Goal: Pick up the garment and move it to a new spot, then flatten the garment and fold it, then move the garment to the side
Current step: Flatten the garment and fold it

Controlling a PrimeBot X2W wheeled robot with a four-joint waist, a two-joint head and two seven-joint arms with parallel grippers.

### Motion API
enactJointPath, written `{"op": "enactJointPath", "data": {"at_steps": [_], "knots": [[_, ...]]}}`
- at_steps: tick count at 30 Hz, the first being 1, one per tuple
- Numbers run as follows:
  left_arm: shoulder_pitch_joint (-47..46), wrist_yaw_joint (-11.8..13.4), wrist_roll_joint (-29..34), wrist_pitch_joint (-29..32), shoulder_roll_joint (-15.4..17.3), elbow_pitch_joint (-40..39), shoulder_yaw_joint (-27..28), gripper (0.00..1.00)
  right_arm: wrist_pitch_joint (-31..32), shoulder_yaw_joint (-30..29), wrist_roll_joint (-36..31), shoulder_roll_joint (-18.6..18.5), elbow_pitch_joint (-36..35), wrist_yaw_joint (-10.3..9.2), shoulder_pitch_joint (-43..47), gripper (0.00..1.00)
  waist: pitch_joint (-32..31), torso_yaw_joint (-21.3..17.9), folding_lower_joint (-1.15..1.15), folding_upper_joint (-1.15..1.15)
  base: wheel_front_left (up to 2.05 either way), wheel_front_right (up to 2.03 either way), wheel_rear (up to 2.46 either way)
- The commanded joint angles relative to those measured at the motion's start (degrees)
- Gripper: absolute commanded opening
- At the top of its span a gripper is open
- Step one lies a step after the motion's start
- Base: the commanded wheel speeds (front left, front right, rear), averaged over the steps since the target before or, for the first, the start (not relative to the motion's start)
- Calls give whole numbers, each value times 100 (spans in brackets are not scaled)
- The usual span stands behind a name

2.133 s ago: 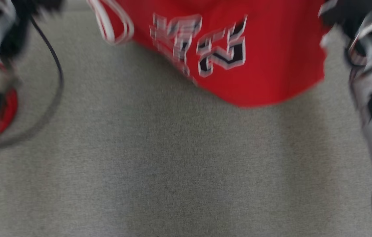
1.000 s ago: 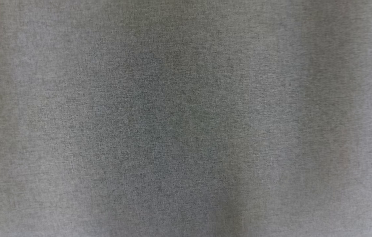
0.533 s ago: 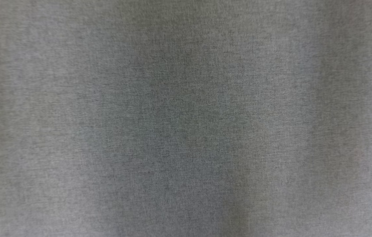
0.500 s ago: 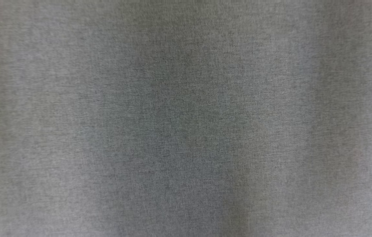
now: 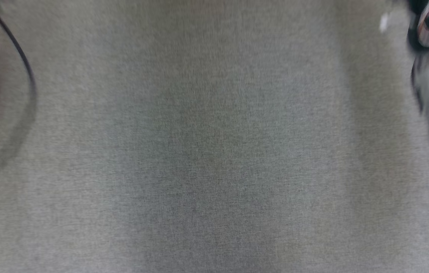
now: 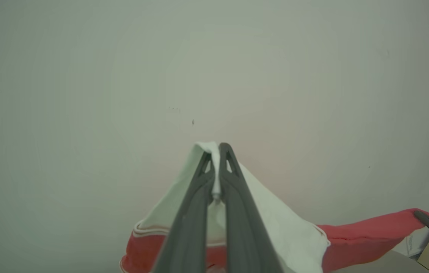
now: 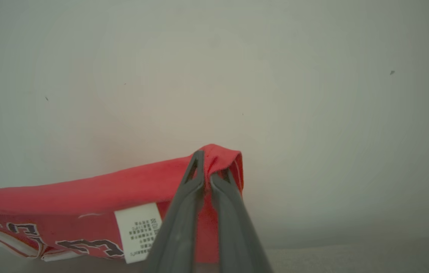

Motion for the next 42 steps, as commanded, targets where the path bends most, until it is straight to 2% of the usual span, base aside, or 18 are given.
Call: {"op": "enactJointPath", "data": {"at_steps": [1, 7, 8, 11, 13, 16, 18, 30, 37, 42], "knots": [[498, 138, 73, -16, 39, -290, 148, 0, -16, 45, 99, -83, -224, -13, 397, 0, -413, 49, 1, 0, 0, 0, 0], [3057, 758, 219, -17, -218, -1792, 1069, 0, 66, -151, 417, -372, -1432, -13, 2424, 0, -815, 128, 1, 0, 0, 0, 0], [3057, 758, 219, -17, -218, -1792, 1069, 0, 66, -151, 417, -372, -1432, -13, 2424, 0, -815, 128, 1, 0, 0, 0, 0], [4204, 881, 336, -18, -494, -2303, 1521, 0, 173, -425, 507, -325, -1936, -13, 3475, 0, -1013, 151, 1, 0, 0, 0, 0], [4870, 851, 426, -17, -674, -2542, 1655, 0, 271, -610, 470, -280, -2252, -13, 4125, 0, -1132, 159, 1, 0, 0, 0, 0], [5991, 799, 553, -18, -989, -2719, 1795, 0, 511, -937, 401, -11, -2856, -13, 5233, 0, -1308, 103, 1, 0, 0, 0, 0], [6500, 737, 608, -18, -1143, -2683, 1806, 0, 632, -1114, 341, 104, -3105, -13, 5651, 0, -1378, 53, 1, 0, 0, 0, 0], [8230, 492, 868, -18, -1729, -2287, 1861, 0, 1322, -1989, -132, 549, -4006, -13, 7526, 0, -2018, 53, 1, 0, 0, 0, 0], [8620, 361, 987, -19, -1934, -2122, 1874, 0, 1744, -2315, -445, 641, -4300, -14, 8295, 0, -2282, 114, 1, 0, 0, 0, 0], [8625, 291, 1081, -13, -2006, -2068, 1705, 0, 1930, -2342, -533, 773, -4350, -14, 8406, 0, -2326, 62, 1, 0, 0, 0, 0]]}}
